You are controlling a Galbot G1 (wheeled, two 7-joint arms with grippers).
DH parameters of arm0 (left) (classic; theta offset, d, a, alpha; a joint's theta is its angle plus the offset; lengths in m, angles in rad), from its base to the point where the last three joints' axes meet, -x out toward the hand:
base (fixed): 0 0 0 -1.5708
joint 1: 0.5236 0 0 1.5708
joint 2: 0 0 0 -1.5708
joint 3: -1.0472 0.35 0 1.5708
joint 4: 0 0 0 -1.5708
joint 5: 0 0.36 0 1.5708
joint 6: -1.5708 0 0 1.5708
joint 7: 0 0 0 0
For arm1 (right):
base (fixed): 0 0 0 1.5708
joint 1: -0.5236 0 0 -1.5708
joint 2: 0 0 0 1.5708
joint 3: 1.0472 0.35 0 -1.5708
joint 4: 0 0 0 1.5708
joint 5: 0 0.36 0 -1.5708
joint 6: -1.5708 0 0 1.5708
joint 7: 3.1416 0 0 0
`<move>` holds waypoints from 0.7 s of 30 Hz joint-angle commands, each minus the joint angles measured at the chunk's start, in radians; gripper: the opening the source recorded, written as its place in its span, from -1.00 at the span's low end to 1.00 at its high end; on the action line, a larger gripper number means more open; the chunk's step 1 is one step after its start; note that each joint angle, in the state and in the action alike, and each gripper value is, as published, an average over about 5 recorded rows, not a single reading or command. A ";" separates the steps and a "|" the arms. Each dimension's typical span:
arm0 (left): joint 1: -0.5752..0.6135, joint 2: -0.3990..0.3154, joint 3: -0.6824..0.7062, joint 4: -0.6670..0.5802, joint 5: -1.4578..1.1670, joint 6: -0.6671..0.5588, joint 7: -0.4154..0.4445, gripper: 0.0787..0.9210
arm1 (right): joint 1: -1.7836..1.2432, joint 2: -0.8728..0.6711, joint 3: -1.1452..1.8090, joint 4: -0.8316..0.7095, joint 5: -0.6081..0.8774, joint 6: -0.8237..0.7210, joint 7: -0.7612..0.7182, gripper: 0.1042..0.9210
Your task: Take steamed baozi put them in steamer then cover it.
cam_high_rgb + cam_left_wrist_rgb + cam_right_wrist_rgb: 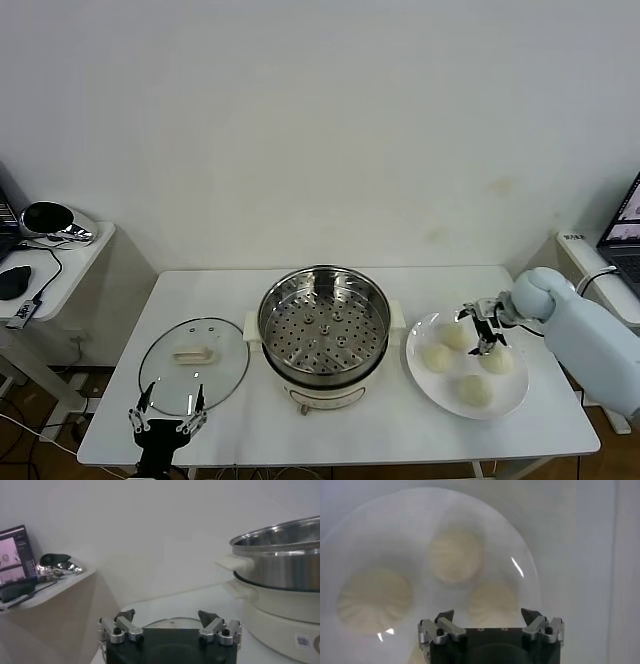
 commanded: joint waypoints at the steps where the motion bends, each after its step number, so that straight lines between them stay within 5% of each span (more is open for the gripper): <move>1: 0.001 0.000 -0.002 -0.001 0.000 0.000 0.001 0.77 | 0.043 0.051 -0.045 -0.091 -0.010 -0.005 -0.013 0.76; 7: -0.001 0.003 -0.010 0.001 -0.001 -0.001 0.001 0.77 | 0.056 0.082 -0.059 -0.130 -0.021 -0.011 -0.016 0.73; 21: -0.002 0.005 -0.017 -0.004 -0.003 0.000 0.002 0.77 | 0.071 0.094 -0.083 -0.147 -0.010 -0.020 -0.028 0.29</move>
